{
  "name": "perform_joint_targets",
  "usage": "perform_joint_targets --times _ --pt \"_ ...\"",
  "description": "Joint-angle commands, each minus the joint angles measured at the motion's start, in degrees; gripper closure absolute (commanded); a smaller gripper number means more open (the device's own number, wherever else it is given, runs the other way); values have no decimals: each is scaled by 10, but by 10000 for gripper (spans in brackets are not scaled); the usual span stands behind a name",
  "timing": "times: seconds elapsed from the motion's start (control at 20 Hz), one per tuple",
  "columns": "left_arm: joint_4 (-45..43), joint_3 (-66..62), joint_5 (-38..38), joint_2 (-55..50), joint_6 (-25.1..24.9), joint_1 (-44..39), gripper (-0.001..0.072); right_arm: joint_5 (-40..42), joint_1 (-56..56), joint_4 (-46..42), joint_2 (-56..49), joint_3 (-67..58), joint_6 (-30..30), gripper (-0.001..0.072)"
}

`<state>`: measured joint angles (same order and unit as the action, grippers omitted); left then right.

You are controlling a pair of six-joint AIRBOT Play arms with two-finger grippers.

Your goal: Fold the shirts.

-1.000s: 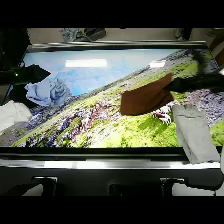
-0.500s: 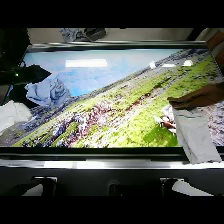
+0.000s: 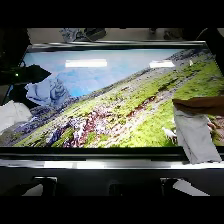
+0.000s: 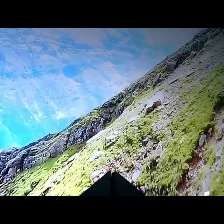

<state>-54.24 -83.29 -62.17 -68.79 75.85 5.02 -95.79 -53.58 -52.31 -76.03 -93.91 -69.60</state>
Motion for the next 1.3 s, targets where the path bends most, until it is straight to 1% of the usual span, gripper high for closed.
perform_joint_targets --times 0.0,0.05,0.15,0.25,0.35,0.45,0.6,0.75,0.8,0.85,0.9,0.95,1.0,1.1,1.15,1.2,1.25 --pt "0 0 -2 1 0 0 670 -72 -8 -131 4 33 -7 659" --pt "0 0 -6 1 0 0 670 -82 -8 -169 7 58 -7 659" --pt "0 0 -15 1 0 0 670 -66 -8 -214 27 135 -7 659" --pt "0 0 -15 1 0 0 670 -20 -8 -229 57 235 -7 659" --pt "0 0 -15 1 0 0 670 21 -8 -269 79 329 -7 659" --pt "0 0 -15 1 0 0 670 54 -8 -294 89 393 -7 659" --pt "0 0 -15 1 0 0 670 98 -8 -294 92 432 -10 659" --pt "0 0 -15 1 0 0 670 114 -8 -294 92 433 -28 658" --pt "0 0 -15 1 1 0 670 116 -8 -294 92 433 -32 625" --pt "1 0 -15 1 1 0 670 117 -8 -294 92 433 -31 364" --pt "3 0 -15 1 2 0 670 117 -8 -294 93 432 -17 -3" --pt "7 -1 -15 1 2 0 670 121 -8 -306 94 424 17 1" --pt "17 -5 -16 2 2 0 670 120 -8 -324 96 405 33 3" --pt "26 -36 -15 4 2 0 672 141 -8 -368 97 312 58 2" --pt "19 -65 -11 3 2 -1 673 175 -8 -365 97 248 72 1" --pt "-12 -97 -1 2 3 -7 674 225 1 -340 97 175 81 1" --pt "-88 -132 12 0 22 -20 675 287 26 -316 97 106 91 2"
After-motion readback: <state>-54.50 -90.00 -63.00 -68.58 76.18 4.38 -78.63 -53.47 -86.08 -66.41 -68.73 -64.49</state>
